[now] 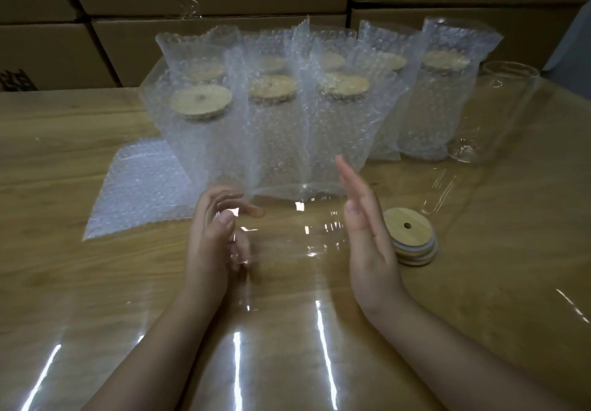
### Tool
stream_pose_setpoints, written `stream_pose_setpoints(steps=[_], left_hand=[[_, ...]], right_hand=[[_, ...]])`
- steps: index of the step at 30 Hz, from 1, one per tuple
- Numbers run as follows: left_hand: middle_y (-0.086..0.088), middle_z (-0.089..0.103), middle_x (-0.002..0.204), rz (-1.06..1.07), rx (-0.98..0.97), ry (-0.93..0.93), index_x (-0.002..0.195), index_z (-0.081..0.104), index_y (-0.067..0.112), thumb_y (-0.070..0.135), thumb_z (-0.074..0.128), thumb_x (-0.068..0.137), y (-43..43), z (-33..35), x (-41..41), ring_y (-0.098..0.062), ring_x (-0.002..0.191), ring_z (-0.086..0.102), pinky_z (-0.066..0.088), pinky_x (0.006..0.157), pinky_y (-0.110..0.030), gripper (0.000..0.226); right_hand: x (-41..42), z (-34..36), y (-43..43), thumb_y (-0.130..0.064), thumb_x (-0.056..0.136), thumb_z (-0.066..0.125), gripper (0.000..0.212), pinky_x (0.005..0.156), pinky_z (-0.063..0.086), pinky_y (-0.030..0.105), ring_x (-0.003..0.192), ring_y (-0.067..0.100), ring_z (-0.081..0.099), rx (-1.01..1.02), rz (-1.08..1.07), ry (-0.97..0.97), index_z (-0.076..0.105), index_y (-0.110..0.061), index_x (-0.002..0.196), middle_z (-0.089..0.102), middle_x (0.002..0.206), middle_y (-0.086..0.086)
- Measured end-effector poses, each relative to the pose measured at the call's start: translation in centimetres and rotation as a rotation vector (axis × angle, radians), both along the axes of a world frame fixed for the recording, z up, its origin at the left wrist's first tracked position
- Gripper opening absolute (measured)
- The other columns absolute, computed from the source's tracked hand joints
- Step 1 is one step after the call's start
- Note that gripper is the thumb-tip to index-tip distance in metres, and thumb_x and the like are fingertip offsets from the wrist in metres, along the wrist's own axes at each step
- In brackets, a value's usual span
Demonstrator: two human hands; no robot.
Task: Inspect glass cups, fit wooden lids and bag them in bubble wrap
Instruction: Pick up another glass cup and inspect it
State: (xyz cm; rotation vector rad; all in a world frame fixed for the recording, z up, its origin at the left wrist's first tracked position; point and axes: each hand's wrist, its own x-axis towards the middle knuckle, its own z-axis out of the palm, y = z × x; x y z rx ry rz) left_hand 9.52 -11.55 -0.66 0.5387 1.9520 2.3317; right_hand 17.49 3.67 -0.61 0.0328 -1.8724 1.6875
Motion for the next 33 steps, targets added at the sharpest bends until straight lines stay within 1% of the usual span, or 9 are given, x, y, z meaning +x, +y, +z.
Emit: stream_pose_setpoints(steps=[6, 10, 13, 17, 20, 24, 27, 31, 33], left_hand=[[-0.007, 0.066, 0.078, -0.063, 0.070, -0.133, 0.097, 0.053, 0.013, 0.050, 0.049, 0.056, -0.4, 0.5, -0.4, -0.019, 0.032, 0.039, 0.021, 0.037, -0.018, 0.056], [-0.005, 0.067, 0.072, -0.009, 0.141, -0.177, 0.097, 0.052, 0.010, 0.040, 0.044, 0.067, -0.3, 0.6, -0.5, -0.021, 0.032, 0.043, 0.031, 0.036, -0.017, 0.043], [-0.006, 0.067, 0.072, 0.035, 0.182, -0.179, 0.099, 0.052, 0.009, 0.038, 0.039, 0.070, -0.4, 0.8, -0.6, -0.023, 0.034, 0.046, 0.036, 0.038, -0.018, 0.044], [-0.010, 0.065, 0.080, 0.066, 0.193, -0.145, 0.103, 0.051, 0.008, 0.048, 0.049, 0.054, -0.5, 1.1, -0.4, -0.024, 0.035, 0.046, 0.037, 0.037, -0.019, 0.063], [-0.013, 0.064, 0.087, 0.091, 0.188, -0.068, 0.102, 0.051, 0.013, 0.048, 0.047, 0.060, -0.4, 0.9, -0.2, -0.023, 0.038, 0.050, 0.037, 0.038, -0.021, 0.055], [-0.010, 0.065, 0.087, 0.114, 0.136, -0.035, 0.100, 0.052, 0.017, 0.044, 0.047, 0.066, -0.3, 0.6, -0.1, -0.019, 0.039, 0.053, 0.037, 0.037, -0.021, 0.044], [-0.003, 0.067, 0.082, 0.103, 0.086, -0.025, 0.101, 0.053, 0.017, 0.048, 0.046, 0.066, -0.3, 0.3, -0.2, -0.019, 0.038, 0.051, 0.034, 0.036, -0.021, 0.046], [-0.001, 0.068, 0.078, 0.055, 0.048, -0.054, 0.100, 0.055, 0.016, 0.051, 0.044, 0.064, -0.6, 0.2, -0.5, -0.021, 0.036, 0.045, 0.029, 0.037, -0.022, 0.051], [-0.002, 0.068, 0.077, 0.010, 0.050, -0.068, 0.098, 0.057, 0.017, 0.051, 0.044, 0.064, -0.6, 0.2, -0.5, -0.021, 0.034, 0.043, 0.028, 0.038, -0.021, 0.050]], right_hand=[[-0.4, 0.2, 0.4, -0.070, 0.077, 0.050, 0.061, 0.106, 0.041, 0.036, 0.124, 0.009, 0.053, -0.210, 0.187, -0.143, 0.043, -0.041, 0.130, 0.055, 0.133, -0.013], [-0.5, 0.4, 0.2, -0.082, 0.062, 0.060, 0.091, 0.098, 0.045, 0.024, 0.124, 0.012, 0.055, -0.286, 0.270, -0.172, 0.036, -0.035, 0.136, 0.055, 0.134, -0.012], [-0.5, 0.2, -0.3, -0.084, 0.061, 0.058, 0.095, 0.110, 0.036, 0.024, 0.131, 0.007, 0.047, -0.272, 0.286, -0.193, 0.024, -0.040, 0.138, 0.045, 0.144, -0.013], [-0.1, -0.2, -0.7, -0.067, 0.080, 0.051, 0.079, 0.112, 0.031, 0.020, 0.135, 0.000, 0.040, -0.168, 0.220, -0.170, 0.018, -0.034, 0.143, 0.036, 0.149, -0.020], [0.1, -0.5, -0.7, -0.040, 0.093, 0.042, 0.051, 0.104, 0.034, 0.011, 0.131, -0.007, 0.041, -0.129, 0.150, -0.151, 0.033, -0.027, 0.141, 0.042, 0.140, -0.026], [0.3, 0.0, -0.8, -0.032, 0.094, 0.047, 0.017, 0.100, 0.029, 0.005, 0.137, -0.006, 0.032, -0.055, 0.104, -0.113, 0.058, -0.023, 0.104, 0.036, 0.149, -0.005], [0.4, 0.5, -0.4, -0.045, 0.084, 0.048, 0.022, 0.107, 0.029, 0.014, 0.140, 0.000, 0.030, -0.025, 0.082, -0.109, 0.061, -0.028, 0.091, 0.033, 0.150, -0.009], [0.4, 1.1, 0.1, -0.048, 0.084, 0.044, 0.033, 0.106, 0.033, 0.014, 0.139, -0.001, 0.031, -0.030, 0.076, -0.072, 0.064, -0.030, 0.103, 0.033, 0.152, -0.006], [0.3, 0.9, 0.3, -0.049, 0.085, 0.041, 0.036, 0.114, 0.030, 0.026, 0.140, 0.002, 0.030, -0.026, 0.069, -0.064, 0.063, -0.031, 0.107, 0.033, 0.152, -0.004]])
